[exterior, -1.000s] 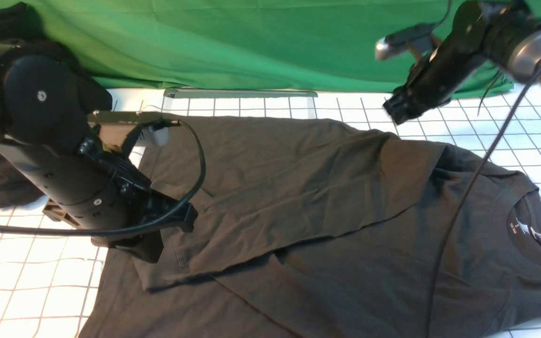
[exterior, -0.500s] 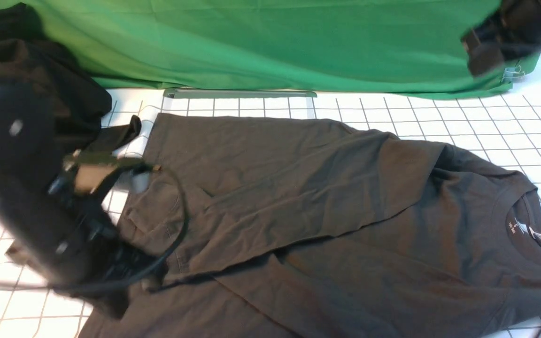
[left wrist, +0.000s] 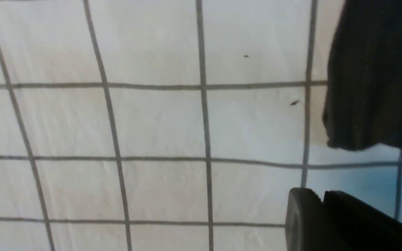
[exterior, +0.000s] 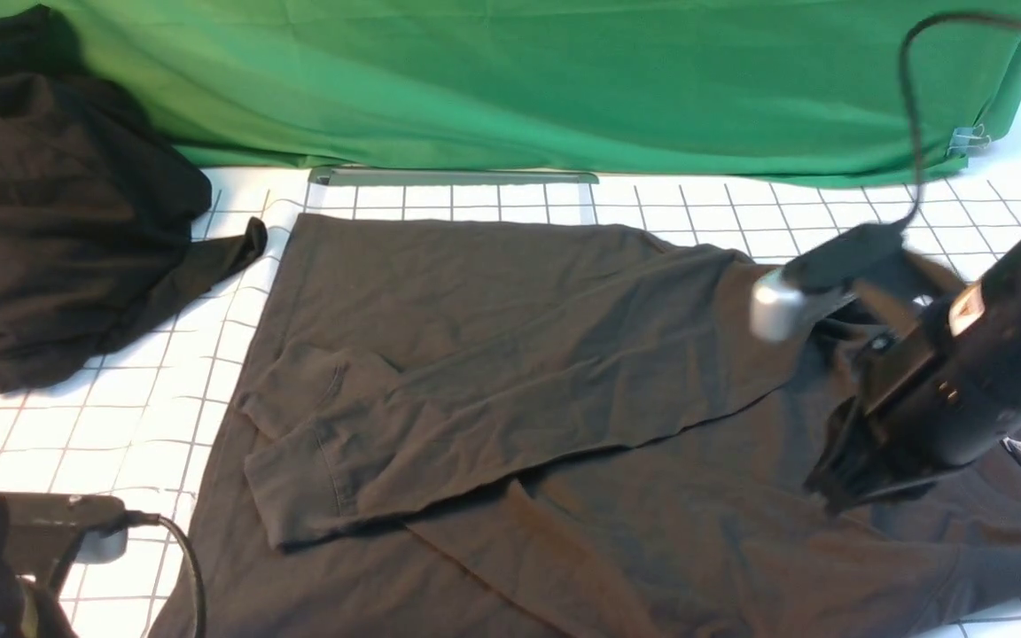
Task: Fold a long-sleeved shirt over a white checkered tablecloth.
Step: 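Grasp the near edge of the shirt at its hem and shoulder corners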
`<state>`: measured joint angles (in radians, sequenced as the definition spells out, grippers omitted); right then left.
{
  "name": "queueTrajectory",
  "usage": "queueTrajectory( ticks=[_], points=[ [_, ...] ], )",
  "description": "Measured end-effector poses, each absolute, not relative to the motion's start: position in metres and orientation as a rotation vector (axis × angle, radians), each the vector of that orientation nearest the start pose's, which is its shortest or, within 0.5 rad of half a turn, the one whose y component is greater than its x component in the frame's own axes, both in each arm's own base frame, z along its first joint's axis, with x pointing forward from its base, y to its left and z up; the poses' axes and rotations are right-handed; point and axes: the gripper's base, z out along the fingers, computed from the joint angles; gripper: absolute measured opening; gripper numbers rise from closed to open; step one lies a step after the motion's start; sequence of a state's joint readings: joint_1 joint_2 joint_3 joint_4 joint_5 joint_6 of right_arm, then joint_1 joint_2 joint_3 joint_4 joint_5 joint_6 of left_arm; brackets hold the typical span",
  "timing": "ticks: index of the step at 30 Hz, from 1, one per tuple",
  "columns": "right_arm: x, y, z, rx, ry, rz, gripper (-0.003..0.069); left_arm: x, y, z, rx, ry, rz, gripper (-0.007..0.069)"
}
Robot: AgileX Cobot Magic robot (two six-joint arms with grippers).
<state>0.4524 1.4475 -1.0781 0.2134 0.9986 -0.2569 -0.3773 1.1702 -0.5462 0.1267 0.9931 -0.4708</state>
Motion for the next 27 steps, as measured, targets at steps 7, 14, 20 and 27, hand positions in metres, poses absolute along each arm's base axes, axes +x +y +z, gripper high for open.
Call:
queueTrajectory(
  ticks=[7, 14, 20, 27],
  points=[
    [0.235, 0.157, 0.275, -0.944, 2.635, 0.347, 0.0031, 0.155, -0.056, 0.192, -0.116, 2.967, -0.023, 0.0398],
    [0.235, 0.159, 0.275, -0.944, 2.633, 0.354, 0.0041, 0.164, -0.061, 0.175, -0.186, 3.019, -0.005, 0.0475],
    [0.231, 0.157, 0.274, -0.967, 2.672, 0.354, 0.0043, 0.166, -0.064, 0.167, -0.177, 3.069, -0.023, 0.0338],
    [0.218, 0.152, 0.267, -1.070, 2.790, 0.349, 0.0062, 0.162, -0.063, 0.168, -0.087, 3.107, -0.002, 0.0033]
  ],
)
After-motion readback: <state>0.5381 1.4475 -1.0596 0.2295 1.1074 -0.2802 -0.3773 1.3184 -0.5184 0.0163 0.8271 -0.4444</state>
